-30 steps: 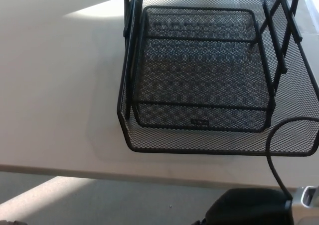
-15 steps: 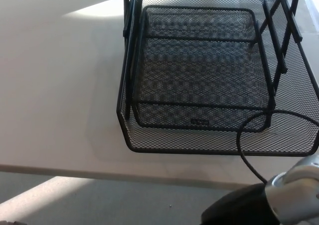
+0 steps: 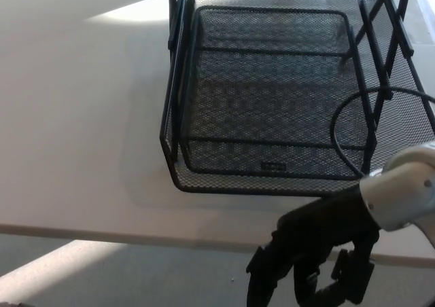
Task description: A balck drawer is kept on the middle of the table and the robot uses its right hand to push it back away from the robot
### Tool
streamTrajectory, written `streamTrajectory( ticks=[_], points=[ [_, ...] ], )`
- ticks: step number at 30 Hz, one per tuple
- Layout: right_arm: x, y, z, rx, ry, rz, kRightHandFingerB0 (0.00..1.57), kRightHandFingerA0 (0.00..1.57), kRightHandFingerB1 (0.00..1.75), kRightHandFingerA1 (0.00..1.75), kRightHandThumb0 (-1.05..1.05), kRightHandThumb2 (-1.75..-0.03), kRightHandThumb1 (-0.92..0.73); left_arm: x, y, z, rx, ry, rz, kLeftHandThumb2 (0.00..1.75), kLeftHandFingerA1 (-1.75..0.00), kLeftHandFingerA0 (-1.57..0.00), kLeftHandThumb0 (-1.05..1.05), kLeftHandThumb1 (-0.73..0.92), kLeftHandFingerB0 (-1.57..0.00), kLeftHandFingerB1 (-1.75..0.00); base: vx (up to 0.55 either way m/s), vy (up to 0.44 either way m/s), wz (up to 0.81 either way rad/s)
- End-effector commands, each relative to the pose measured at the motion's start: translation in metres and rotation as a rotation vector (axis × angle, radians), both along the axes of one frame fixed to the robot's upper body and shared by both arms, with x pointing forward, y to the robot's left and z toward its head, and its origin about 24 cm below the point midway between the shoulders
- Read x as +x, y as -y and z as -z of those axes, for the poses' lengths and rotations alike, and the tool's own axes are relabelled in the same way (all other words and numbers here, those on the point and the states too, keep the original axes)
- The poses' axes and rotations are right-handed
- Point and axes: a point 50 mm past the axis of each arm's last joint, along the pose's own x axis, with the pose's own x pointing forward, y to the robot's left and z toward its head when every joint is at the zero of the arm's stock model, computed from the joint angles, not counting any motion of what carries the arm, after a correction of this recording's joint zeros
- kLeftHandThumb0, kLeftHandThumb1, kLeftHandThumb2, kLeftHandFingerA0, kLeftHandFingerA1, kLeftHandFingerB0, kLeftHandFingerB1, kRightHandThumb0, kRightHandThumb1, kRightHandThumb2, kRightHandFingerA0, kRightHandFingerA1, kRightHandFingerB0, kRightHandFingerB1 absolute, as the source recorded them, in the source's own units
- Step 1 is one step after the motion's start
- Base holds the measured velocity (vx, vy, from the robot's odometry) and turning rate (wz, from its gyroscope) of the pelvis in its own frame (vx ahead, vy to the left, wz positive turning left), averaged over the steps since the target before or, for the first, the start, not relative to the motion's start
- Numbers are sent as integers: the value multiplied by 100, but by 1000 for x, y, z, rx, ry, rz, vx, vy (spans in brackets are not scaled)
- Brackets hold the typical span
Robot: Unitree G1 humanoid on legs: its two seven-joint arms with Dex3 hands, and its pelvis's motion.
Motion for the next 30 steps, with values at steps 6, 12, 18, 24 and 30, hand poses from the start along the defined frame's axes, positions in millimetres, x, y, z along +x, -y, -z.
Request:
streamTrajectory(
  ticks=[6,12,18,24,30],
  points=[
    [20,1,-15,14,-89,60,39,53,36,41,-50,-64,-80,-1,-3,-2,9,-1,13,63,-39,-48,-56,72,-34,-33,0,0,0],
    [28,-3,-13,13,-98,65,39,55,36,41,-51,-63,-80,-2,-5,-3,8,0,11,63,-38,-49,-55,75,-34,-33,0,0,0],
    [46,-1,-5,-1,-96,119,36,50,37,44,-47,-64,-80,-2,-4,-2,13,-5,16,63,-39,-48,-56,72,-35,-33,0,0,0],
    [67,4,0,-11,-89,165,39,54,38,44,-49,-63,-79,-3,-5,-2,18,-4,16,63,-39,-50,-55,75,-35,-33,0,0,0],
    [94,14,-6,-19,-53,268,40,55,38,44,-49,-63,-78,-3,-5,-1,25,-6,13,63,-38,-50,-56,75,-36,-33,0,0,0]
  ],
)
